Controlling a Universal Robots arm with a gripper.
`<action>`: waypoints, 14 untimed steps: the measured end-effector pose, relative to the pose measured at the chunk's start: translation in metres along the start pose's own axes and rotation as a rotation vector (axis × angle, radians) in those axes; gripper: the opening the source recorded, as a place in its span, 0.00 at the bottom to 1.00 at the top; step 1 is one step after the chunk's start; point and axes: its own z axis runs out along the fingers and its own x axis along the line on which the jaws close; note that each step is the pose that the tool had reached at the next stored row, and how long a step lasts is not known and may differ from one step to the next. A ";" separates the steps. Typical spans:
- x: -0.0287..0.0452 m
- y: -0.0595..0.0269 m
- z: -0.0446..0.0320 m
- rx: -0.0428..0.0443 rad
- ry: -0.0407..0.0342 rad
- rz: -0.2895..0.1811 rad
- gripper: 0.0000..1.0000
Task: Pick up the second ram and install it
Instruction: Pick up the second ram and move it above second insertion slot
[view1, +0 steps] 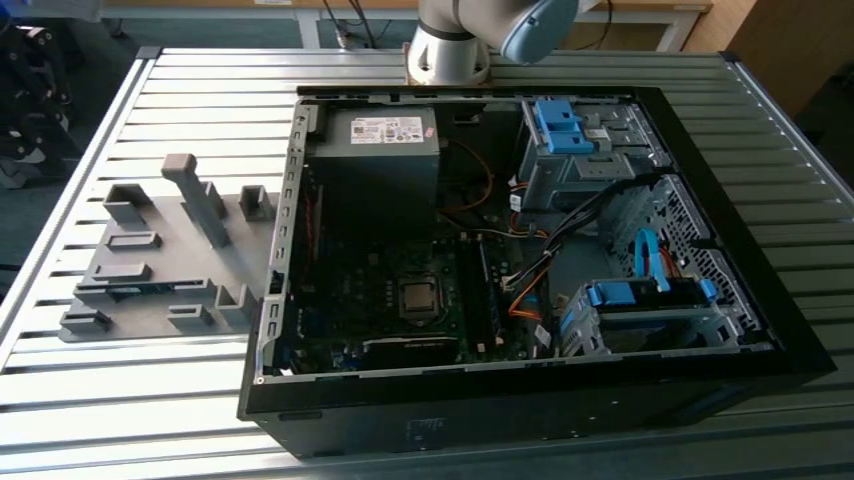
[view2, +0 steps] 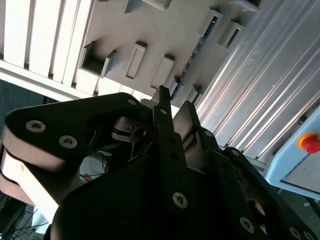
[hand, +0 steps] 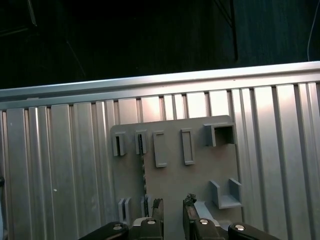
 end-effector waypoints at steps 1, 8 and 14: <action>0.0000 0.0000 0.0007 0.0000 0.0000 0.000 0.30; 0.0000 0.0000 0.0022 -0.0001 0.0001 -0.002 0.30; 0.0000 -0.0001 0.0036 -0.0002 0.0001 -0.002 0.30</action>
